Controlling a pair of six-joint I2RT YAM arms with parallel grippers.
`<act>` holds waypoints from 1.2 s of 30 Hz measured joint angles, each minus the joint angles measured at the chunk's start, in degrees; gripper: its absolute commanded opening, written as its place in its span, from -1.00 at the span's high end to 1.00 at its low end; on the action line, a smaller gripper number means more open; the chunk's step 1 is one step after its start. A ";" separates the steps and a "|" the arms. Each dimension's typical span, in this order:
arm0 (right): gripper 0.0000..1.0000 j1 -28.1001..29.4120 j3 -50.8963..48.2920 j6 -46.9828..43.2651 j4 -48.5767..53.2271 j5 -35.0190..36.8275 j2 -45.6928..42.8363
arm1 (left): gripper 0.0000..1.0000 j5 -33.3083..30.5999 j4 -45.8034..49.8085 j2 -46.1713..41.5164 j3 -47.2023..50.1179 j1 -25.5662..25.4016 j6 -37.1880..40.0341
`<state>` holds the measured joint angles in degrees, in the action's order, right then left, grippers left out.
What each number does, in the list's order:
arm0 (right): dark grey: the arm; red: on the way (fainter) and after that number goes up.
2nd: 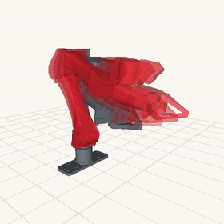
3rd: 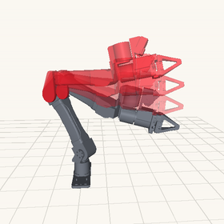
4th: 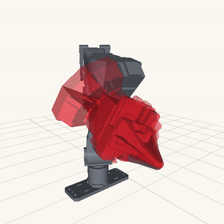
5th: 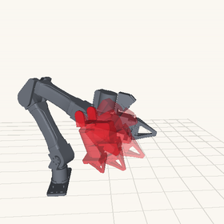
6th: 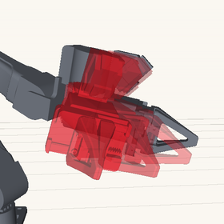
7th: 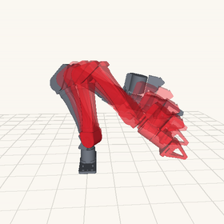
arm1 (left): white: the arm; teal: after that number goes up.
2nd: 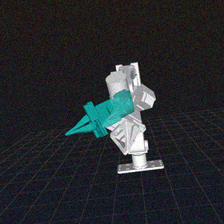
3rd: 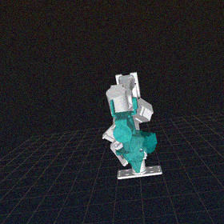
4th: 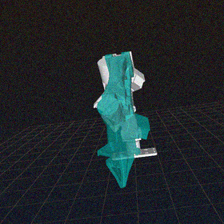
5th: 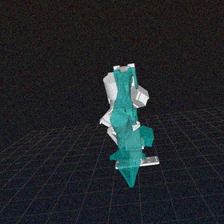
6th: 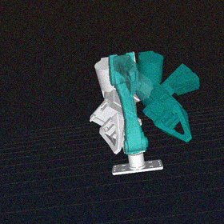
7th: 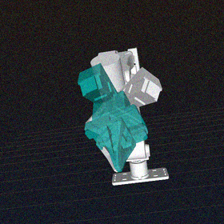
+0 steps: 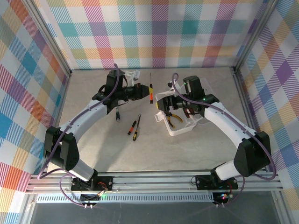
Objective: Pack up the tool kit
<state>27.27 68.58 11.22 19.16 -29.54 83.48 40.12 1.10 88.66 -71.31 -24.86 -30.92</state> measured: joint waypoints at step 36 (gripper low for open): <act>1.00 -10.27 9.57 -10.08 19.06 23.93 -0.11 | -0.99 -30.77 27.87 0.39 -2.73 5.75 18.36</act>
<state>16.99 78.15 1.15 38.22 -5.61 83.37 9.34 28.97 89.06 -74.04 -19.11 -12.56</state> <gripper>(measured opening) 0.093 0.995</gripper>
